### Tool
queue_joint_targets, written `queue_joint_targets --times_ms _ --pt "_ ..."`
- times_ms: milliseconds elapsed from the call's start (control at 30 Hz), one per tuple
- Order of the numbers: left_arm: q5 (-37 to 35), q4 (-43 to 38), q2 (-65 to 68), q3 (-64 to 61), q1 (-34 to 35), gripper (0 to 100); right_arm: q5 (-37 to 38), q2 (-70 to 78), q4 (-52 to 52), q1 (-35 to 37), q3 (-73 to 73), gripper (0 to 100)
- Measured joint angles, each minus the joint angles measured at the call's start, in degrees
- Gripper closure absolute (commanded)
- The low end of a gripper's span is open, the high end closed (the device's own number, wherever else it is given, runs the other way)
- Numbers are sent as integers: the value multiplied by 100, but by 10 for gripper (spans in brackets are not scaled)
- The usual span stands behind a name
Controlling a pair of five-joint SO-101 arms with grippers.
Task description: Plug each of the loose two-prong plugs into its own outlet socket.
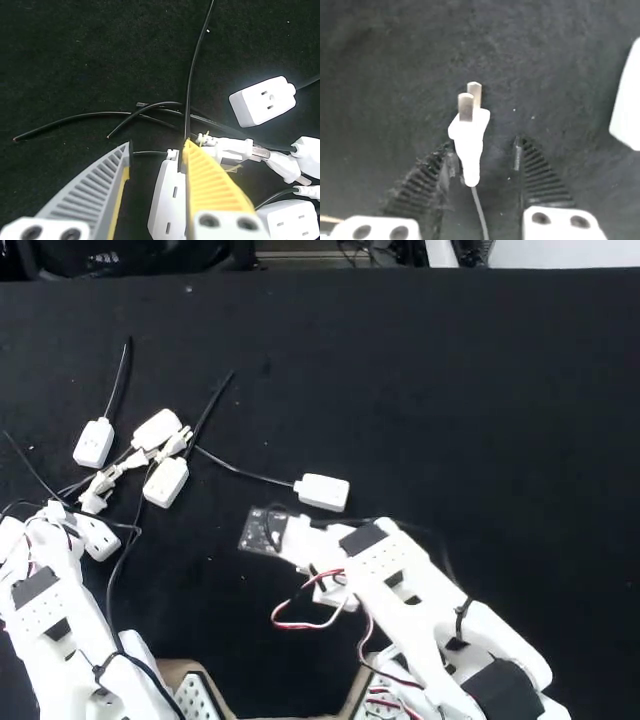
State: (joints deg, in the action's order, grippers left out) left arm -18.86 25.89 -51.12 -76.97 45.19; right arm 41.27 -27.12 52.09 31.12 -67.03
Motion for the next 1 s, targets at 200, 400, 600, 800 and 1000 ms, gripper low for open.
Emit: queue_joint_targets --times_ms 200,400,600,800,1000 --pt "0 0 0 0 0 830 -396 0 -237 0 -26 842" --pt "0 0 0 0 0 830 -448 0 -352 -9 -53 992" --pt "0 0 0 0 0 830 -695 -176 -53 -9 -53 988" --pt "0 0 0 0 -35 827 -703 -976 897 -712 290 988" --pt "255 0 0 0 -677 827 -1108 -1433 949 -1697 484 988"
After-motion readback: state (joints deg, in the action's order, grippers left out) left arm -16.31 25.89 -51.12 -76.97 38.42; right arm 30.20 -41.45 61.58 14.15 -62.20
